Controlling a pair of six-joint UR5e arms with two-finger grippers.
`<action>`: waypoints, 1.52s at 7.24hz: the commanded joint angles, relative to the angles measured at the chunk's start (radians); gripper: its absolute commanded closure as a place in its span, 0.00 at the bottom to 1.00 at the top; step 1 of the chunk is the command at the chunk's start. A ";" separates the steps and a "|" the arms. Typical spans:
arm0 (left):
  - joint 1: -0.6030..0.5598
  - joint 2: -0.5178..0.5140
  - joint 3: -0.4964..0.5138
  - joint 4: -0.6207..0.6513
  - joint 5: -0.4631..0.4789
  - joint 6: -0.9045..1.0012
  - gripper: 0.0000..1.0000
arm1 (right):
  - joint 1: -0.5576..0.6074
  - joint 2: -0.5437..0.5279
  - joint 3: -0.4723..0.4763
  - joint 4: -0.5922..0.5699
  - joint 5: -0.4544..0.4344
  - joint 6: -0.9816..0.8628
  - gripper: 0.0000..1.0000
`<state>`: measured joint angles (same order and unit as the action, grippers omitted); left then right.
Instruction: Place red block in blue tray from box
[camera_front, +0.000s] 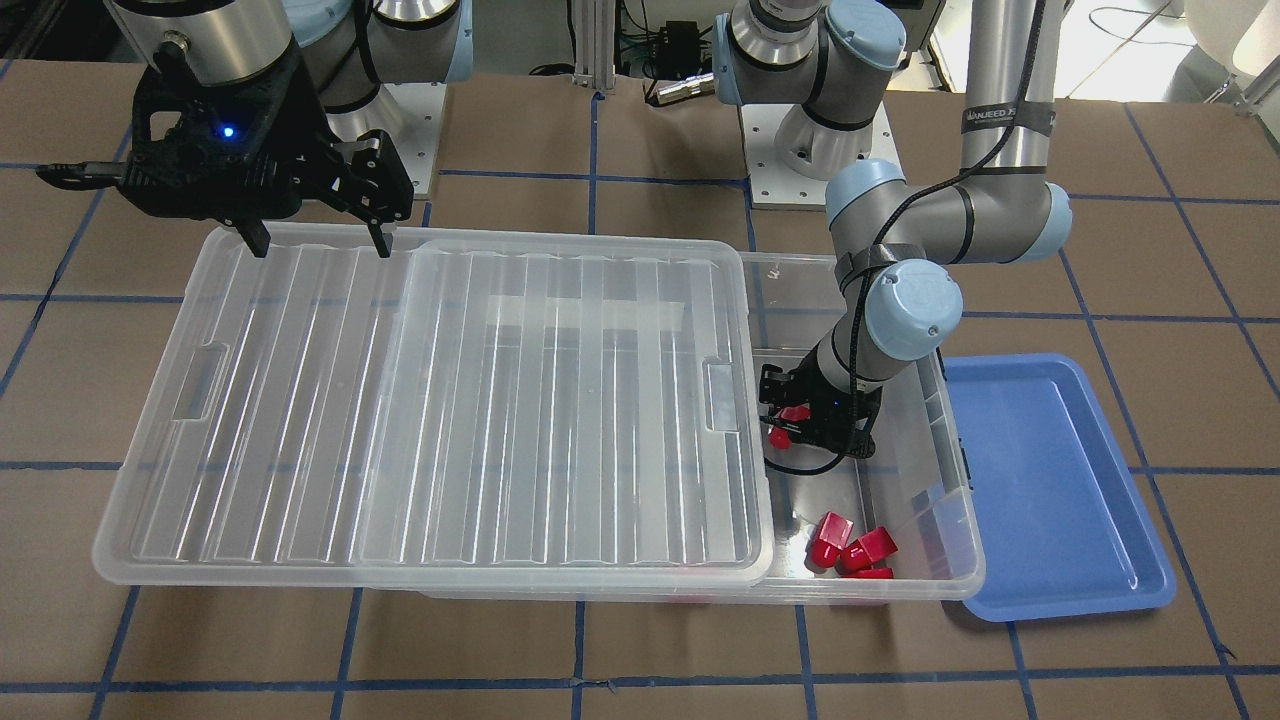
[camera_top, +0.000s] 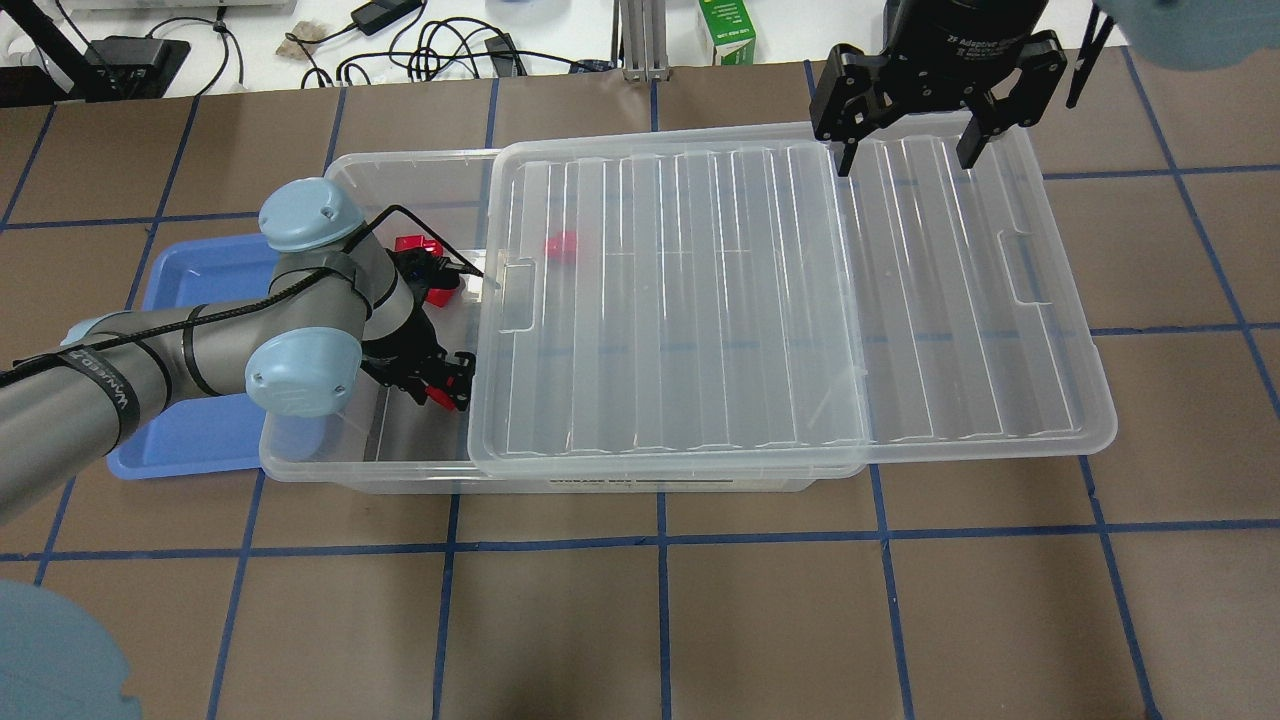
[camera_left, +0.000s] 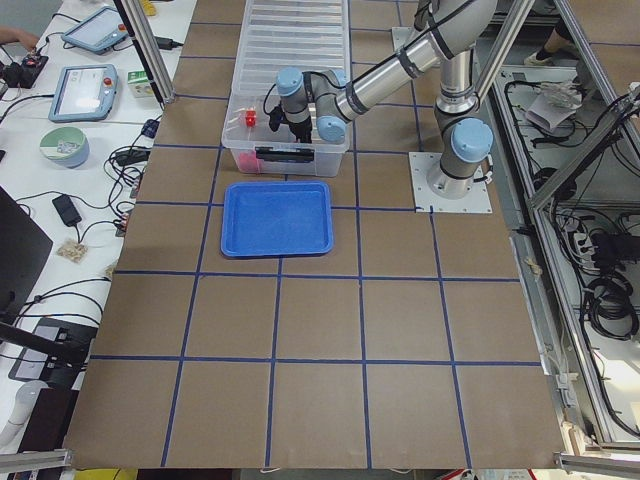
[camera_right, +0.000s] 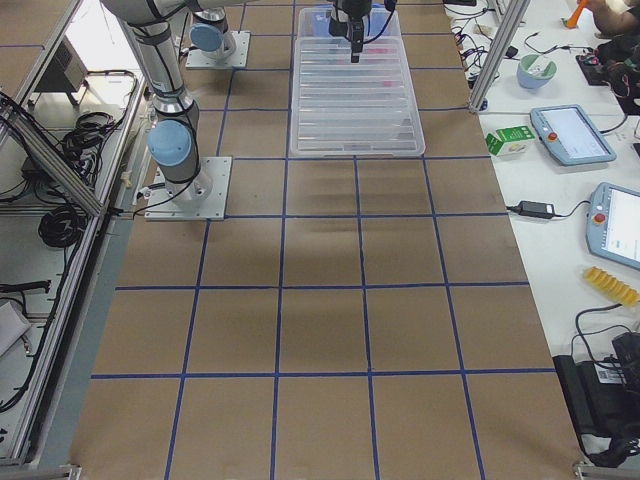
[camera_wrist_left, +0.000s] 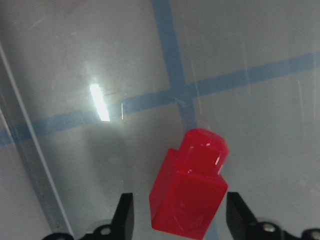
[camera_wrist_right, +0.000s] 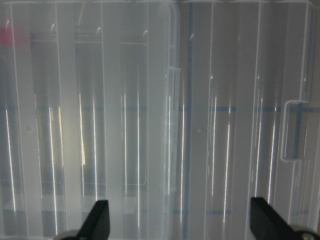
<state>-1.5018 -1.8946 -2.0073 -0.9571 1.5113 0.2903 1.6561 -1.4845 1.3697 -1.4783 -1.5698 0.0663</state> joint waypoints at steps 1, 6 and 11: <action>0.000 0.005 0.010 0.012 -0.002 0.000 1.00 | 0.001 0.000 0.002 0.003 0.004 0.000 0.00; 0.026 0.135 0.083 -0.095 0.009 -0.058 1.00 | -0.041 0.004 -0.009 -0.001 -0.006 -0.019 0.00; 0.169 0.226 0.375 -0.473 0.191 -0.066 1.00 | -0.394 0.016 0.051 -0.011 -0.028 -0.380 0.00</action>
<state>-1.4183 -1.6806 -1.6600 -1.4012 1.6566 0.2132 1.3550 -1.4800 1.3965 -1.4635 -1.5824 -0.1946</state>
